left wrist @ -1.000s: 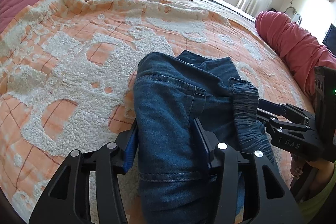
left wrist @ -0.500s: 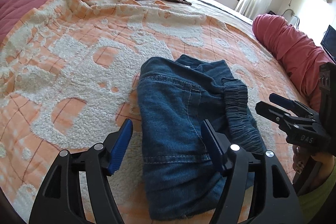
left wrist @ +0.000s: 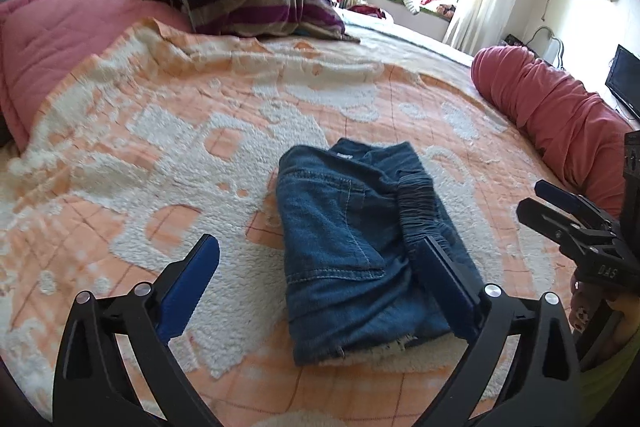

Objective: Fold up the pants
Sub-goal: 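Release the folded pants from the left tool and lift both tools away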

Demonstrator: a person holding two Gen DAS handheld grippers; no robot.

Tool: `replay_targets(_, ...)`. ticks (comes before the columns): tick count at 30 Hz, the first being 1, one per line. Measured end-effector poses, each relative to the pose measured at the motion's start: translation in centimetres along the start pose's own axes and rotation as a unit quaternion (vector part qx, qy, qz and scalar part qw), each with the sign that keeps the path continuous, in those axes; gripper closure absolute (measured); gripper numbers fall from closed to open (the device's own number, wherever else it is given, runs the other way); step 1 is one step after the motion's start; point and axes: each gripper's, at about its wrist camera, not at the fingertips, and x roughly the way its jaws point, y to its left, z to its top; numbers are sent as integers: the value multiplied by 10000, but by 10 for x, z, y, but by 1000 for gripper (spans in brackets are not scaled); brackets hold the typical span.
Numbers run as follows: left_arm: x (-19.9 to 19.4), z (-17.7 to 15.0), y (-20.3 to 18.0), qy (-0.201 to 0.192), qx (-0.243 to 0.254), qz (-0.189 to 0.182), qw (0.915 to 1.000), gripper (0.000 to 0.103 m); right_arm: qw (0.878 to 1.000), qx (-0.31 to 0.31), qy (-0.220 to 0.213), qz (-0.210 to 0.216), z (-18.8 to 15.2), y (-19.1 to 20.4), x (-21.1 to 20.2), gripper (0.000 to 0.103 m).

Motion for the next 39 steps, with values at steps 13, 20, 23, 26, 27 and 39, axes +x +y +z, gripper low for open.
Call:
replay_targets(13, -65, -19, -11, -377, 165, -10, 9992, 5, 9961, -395, -785, -103, -3, 25, -74, 9)
replay_targets(20, -83, -36, -4, -260, 103, 34, 9996, 5, 9950, -500, -836, -211, -19, 37, -95, 9)
replay_targets(23, -89, -44, 1, -184, -4, 0, 9998, 5, 9945, -451, -912, -247, -27, 40, -102, 9)
replay_targets(26, -94, -52, 4, -158, -6, 70, 9999, 5, 9936, -468, -990, -282, -32, 43, -108, 9)
replay_targets(27, -96, -55, 5, -158, 1, 92, 9998, 5, 9933, -463, -1008, -311, -34, 44, -111, 9)
replay_targets(39, -99, -89, 2, 85, 130, 43, 9999, 5, 9979, -318, -491, -284, -65, 52, -108, 9)
